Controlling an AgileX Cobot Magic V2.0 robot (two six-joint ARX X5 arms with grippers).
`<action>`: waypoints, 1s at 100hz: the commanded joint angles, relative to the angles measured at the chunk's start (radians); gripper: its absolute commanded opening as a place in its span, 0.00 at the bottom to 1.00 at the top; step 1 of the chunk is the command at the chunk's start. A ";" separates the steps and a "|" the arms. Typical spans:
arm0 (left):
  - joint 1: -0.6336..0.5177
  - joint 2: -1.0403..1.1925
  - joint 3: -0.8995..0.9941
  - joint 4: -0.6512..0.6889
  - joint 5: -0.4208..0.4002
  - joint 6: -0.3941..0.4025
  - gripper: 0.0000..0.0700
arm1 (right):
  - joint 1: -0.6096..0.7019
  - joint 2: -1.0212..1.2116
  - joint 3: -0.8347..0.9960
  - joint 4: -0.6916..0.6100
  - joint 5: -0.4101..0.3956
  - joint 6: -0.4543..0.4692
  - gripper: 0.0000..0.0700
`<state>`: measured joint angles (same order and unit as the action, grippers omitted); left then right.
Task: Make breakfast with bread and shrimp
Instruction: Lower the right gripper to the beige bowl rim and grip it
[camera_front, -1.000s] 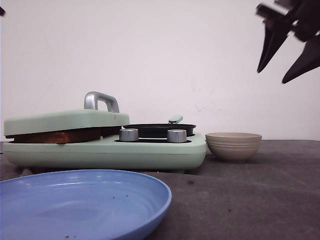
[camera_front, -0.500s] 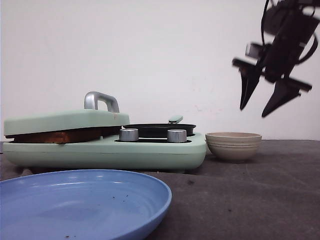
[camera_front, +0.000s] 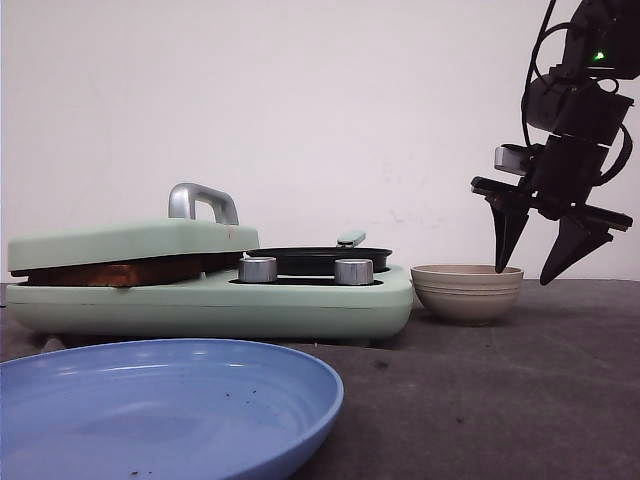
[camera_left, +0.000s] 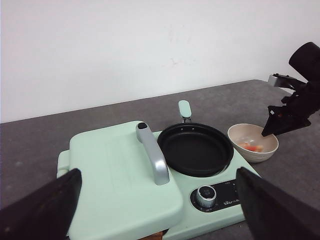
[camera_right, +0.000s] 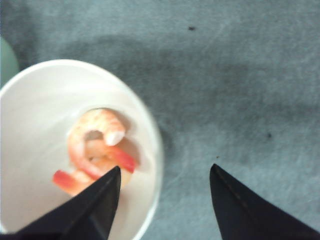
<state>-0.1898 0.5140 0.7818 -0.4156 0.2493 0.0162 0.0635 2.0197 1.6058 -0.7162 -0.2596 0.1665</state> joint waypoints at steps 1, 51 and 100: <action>0.001 0.002 0.004 0.011 -0.006 0.010 0.78 | 0.000 0.033 0.026 0.007 0.000 -0.014 0.50; 0.001 0.002 0.004 0.010 -0.017 0.021 0.78 | 0.002 0.075 0.026 0.019 -0.005 -0.034 0.50; 0.001 0.002 0.004 0.011 -0.017 0.025 0.78 | 0.006 0.080 0.026 0.032 -0.029 -0.036 0.34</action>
<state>-0.1898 0.5140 0.7818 -0.4156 0.2371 0.0284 0.0654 2.0716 1.6077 -0.6910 -0.2855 0.1375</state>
